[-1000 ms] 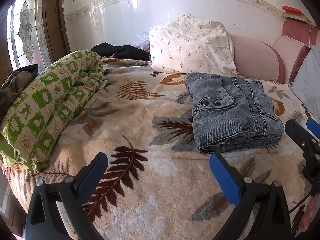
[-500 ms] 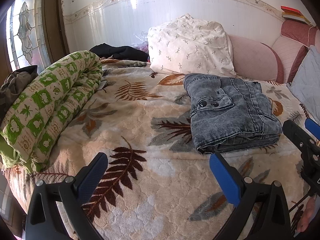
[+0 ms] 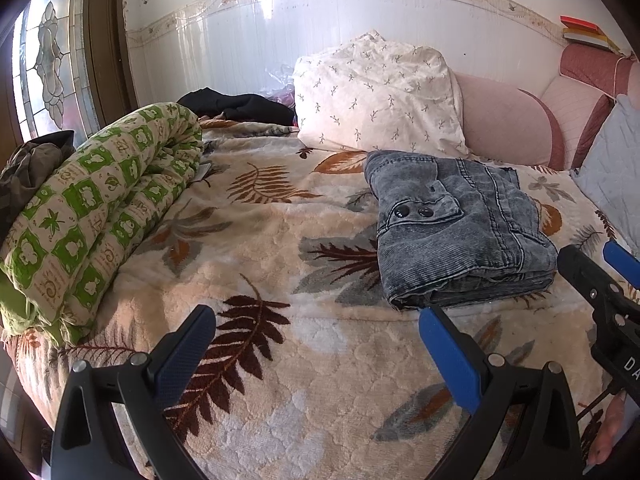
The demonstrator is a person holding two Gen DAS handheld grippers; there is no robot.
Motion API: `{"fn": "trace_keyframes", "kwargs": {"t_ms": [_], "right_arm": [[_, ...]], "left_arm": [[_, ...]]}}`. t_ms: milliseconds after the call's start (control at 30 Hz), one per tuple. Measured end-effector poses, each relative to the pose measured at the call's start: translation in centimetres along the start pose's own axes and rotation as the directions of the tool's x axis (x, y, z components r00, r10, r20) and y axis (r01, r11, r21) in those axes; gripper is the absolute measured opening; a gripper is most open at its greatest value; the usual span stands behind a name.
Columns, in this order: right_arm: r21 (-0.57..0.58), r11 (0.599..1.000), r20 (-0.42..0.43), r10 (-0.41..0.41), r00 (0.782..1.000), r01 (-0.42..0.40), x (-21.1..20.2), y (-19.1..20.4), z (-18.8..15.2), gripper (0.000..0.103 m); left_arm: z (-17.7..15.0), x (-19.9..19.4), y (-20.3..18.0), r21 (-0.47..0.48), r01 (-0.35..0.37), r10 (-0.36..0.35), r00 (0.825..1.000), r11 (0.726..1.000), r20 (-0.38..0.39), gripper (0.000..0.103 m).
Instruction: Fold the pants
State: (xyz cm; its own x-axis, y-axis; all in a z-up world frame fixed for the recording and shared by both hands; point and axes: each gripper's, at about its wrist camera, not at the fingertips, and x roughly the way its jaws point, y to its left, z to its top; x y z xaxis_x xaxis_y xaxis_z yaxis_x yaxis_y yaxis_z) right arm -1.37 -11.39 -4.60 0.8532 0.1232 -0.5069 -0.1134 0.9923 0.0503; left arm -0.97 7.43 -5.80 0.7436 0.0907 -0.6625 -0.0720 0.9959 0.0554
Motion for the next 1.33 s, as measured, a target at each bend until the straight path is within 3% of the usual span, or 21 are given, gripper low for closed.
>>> {"fn": "trace_keyframes", "kwargs": {"t_ms": [1333], "right_arm": [[0.000,1.000,0.006,0.018,1.000,-0.018,1.9,0.2,1.0,0.089]], "left_arm": [[-0.3,1.2,-0.4,0.014,-0.026,0.026,1.000,1.000,-0.018,0.103]]}}
